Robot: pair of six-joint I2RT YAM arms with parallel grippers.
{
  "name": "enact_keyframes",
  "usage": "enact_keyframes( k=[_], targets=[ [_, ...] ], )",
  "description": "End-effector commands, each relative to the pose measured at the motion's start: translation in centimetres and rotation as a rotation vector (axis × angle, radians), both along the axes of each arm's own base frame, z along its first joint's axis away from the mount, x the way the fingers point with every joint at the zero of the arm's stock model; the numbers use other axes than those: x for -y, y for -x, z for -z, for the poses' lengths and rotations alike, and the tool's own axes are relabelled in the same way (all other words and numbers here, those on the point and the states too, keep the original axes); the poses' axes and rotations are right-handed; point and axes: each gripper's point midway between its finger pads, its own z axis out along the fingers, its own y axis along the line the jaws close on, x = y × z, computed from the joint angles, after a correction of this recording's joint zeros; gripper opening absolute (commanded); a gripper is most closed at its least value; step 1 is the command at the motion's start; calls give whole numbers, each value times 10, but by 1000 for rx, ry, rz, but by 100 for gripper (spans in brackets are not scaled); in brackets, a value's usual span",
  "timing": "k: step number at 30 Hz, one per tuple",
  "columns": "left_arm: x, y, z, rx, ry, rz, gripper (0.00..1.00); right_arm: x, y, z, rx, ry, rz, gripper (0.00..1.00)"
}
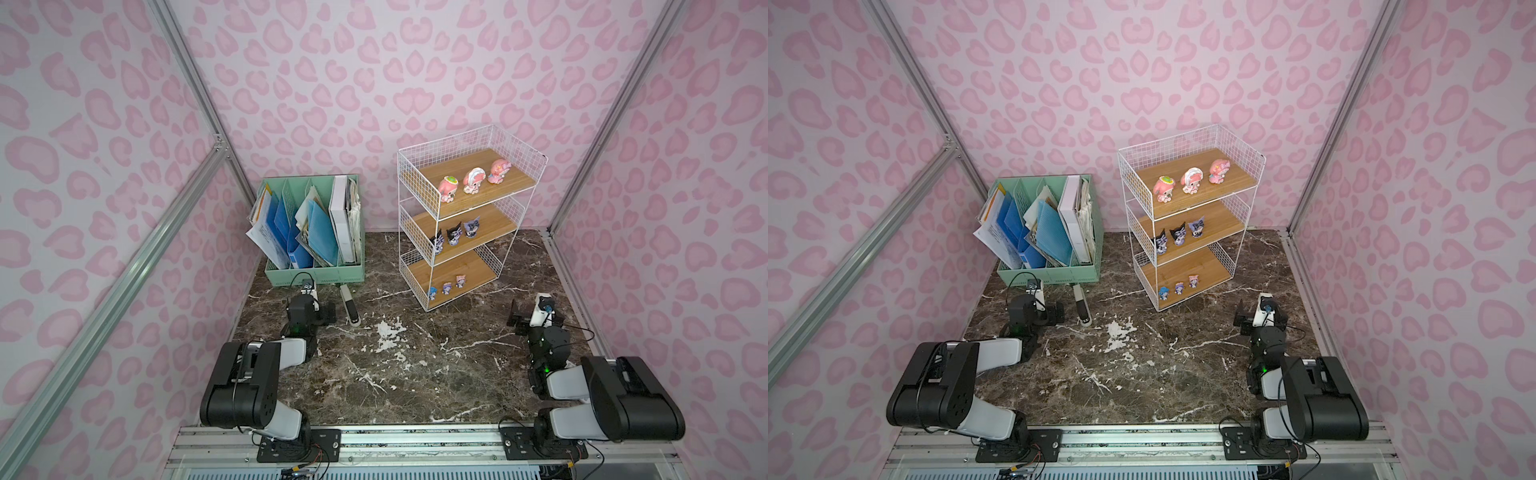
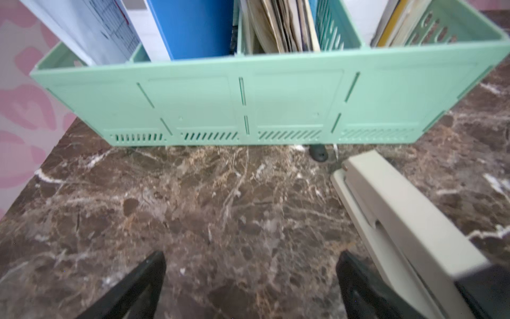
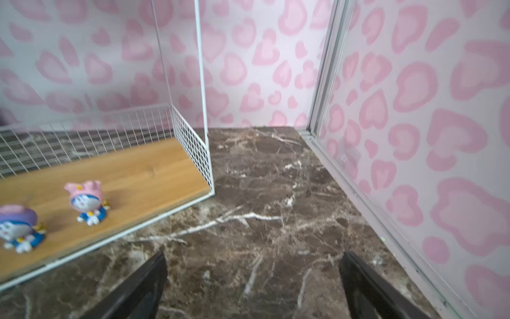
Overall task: Organize plastic toys on shelves
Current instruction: Reset both arms
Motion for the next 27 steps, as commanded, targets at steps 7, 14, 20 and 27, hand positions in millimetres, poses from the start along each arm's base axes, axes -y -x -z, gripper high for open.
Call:
enact_keyframes(
  k=[7, 14, 20, 27],
  targets=[
    [5, -7, -4, 13, 70, 49, 99, -12, -42, -15, 2, 1, -110, 98],
    [4, -6, -5, 16, 70, 38, 99, -11, -41, -13, -7, 3, -108, 98],
    [6, -6, -5, 14, 52, 34, 99, -12, -40, -15, 0, 5, -110, 98],
    [5, -8, -4, 3, 50, 33, 99, -12, -40, -15, 0, 5, -110, 98]
  ],
)
